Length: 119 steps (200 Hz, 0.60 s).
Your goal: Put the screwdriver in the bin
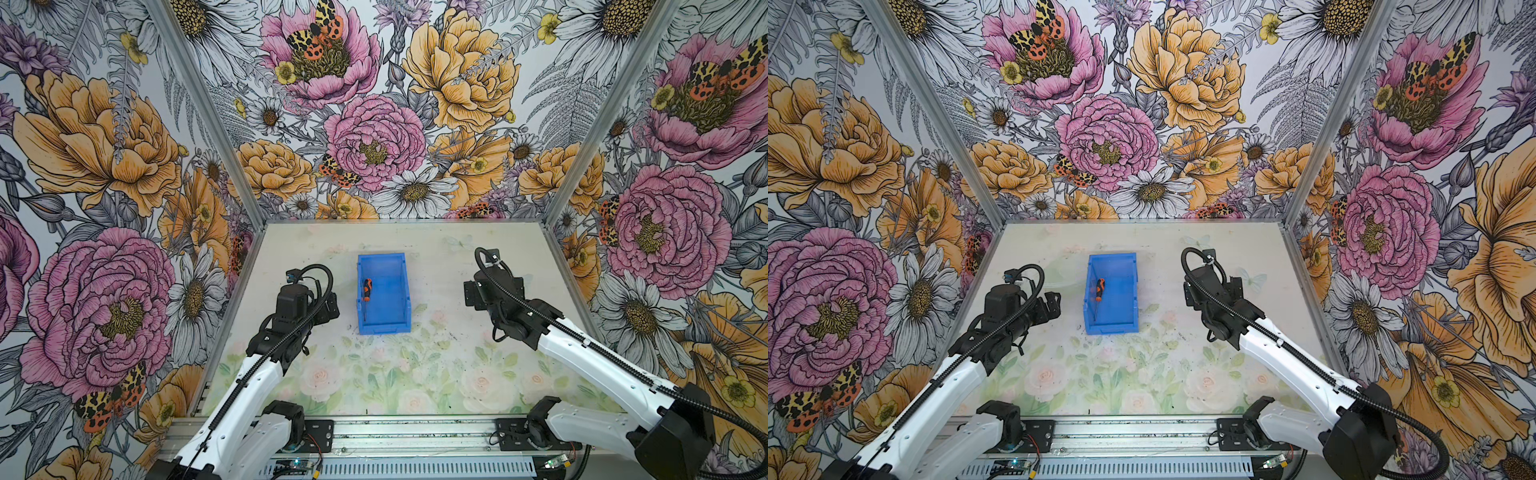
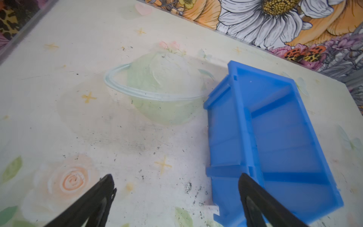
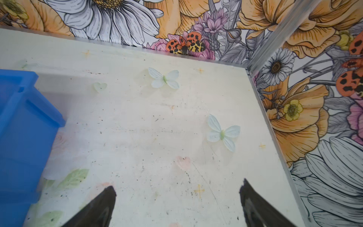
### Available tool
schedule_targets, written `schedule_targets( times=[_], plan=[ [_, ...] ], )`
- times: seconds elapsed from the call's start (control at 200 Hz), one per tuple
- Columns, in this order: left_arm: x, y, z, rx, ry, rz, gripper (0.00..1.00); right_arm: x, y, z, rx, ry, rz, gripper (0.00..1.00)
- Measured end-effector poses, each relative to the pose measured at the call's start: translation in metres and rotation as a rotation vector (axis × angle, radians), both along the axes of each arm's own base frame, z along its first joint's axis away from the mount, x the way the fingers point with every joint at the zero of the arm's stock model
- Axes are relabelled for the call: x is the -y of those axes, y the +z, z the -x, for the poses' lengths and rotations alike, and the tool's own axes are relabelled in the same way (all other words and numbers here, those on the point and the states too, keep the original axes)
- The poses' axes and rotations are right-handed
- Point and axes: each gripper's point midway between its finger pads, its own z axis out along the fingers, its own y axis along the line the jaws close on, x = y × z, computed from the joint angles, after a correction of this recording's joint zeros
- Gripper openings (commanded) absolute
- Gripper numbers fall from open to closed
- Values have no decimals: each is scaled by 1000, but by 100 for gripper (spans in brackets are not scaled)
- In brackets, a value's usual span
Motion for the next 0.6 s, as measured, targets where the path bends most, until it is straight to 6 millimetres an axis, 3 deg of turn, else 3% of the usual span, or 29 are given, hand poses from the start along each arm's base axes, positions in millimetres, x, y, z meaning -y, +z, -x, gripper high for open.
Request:
schedule_targets(
  times=[0.375,0.465,0.596],
  plan=[
    [-58,-1,-33,53,145,-134,99,123,-45,5,-13,-425,-48,100],
    [-66,-4,-42,87,181,-167,99,139,-52,2,-8,-485,-48,99],
    [-77,-30,-44,71,226,-215,99,155,-61,-1,30,-513,-53,99]
  ],
)
